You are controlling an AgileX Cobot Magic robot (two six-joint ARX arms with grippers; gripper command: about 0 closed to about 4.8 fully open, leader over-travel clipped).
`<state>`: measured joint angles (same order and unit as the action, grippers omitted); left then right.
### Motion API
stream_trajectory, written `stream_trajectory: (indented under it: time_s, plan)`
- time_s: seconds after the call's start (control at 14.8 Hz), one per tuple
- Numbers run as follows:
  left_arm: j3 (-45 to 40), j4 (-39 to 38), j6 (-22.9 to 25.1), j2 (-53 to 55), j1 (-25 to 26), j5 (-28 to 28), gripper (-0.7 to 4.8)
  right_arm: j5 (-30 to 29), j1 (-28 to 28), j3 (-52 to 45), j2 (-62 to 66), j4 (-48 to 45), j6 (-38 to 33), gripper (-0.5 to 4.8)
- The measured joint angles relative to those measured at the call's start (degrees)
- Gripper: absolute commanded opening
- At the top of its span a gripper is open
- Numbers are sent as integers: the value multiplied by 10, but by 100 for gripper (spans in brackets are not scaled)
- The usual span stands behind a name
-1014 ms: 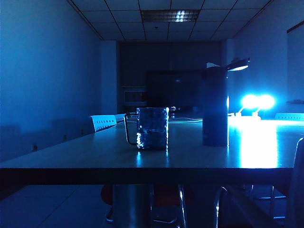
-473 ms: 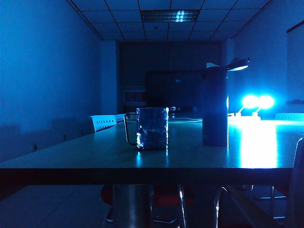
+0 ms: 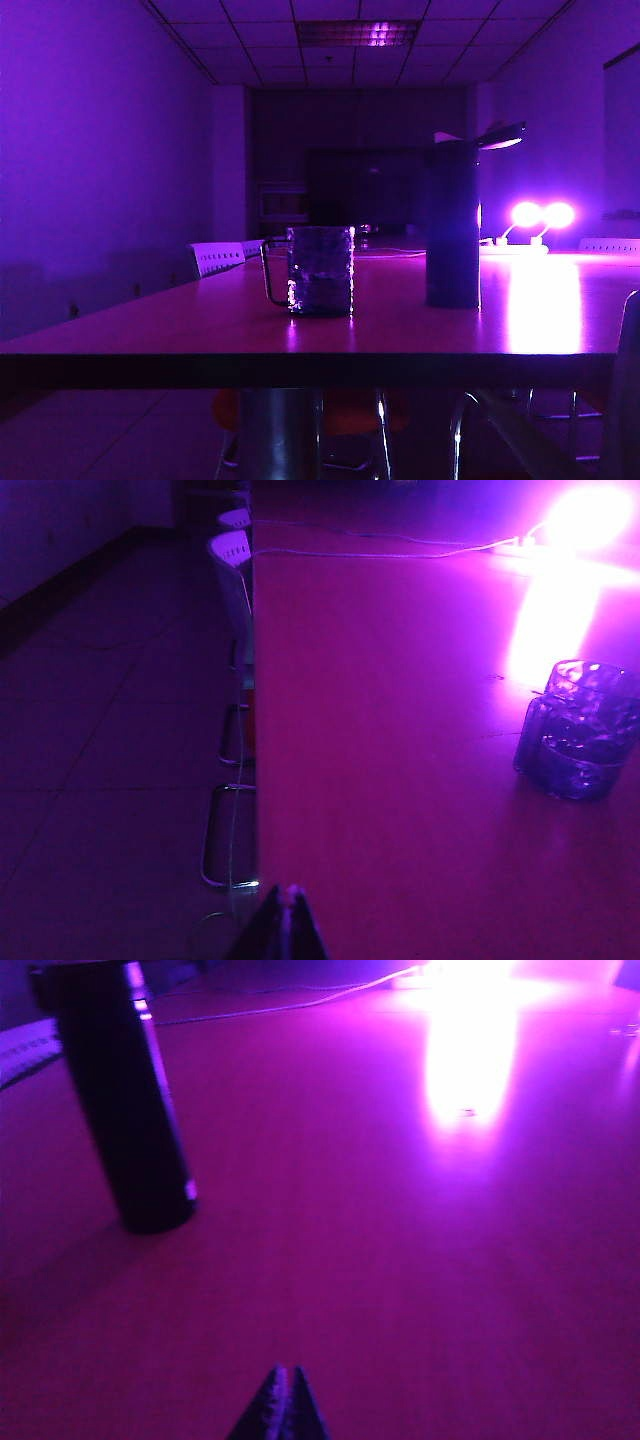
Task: Pick up the black thermos cup, pour some water from it into the cup, and then put the thermos cup back on the table.
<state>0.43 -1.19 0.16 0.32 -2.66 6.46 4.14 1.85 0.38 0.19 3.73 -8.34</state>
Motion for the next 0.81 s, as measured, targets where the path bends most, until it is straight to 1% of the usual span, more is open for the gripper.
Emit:
stream_trajectory:
  time_s: [0.27, 0.41, 0.47, 0.61, 0.81]
  plan:
    - [0, 0, 0, 0, 0, 0, -1, 8, -1, 0, 0, 0, 10, -5]
    - [0, 0, 0, 0, 0, 0, -1, 8, -2, 0, 0, -4, 64, -5]
    - [0, 0, 0, 0, 0, 0, -1, 7, -2, 0, 0, -17, 76, -5]
    - [0, 0, 0, 0, 0, 0, -1, 7, -3, 0, 0, -49, 82, -5]
    - [0, 0, 0, 0, 0, 0, -1, 7, -3, 0, 0, -47, 82, -5]
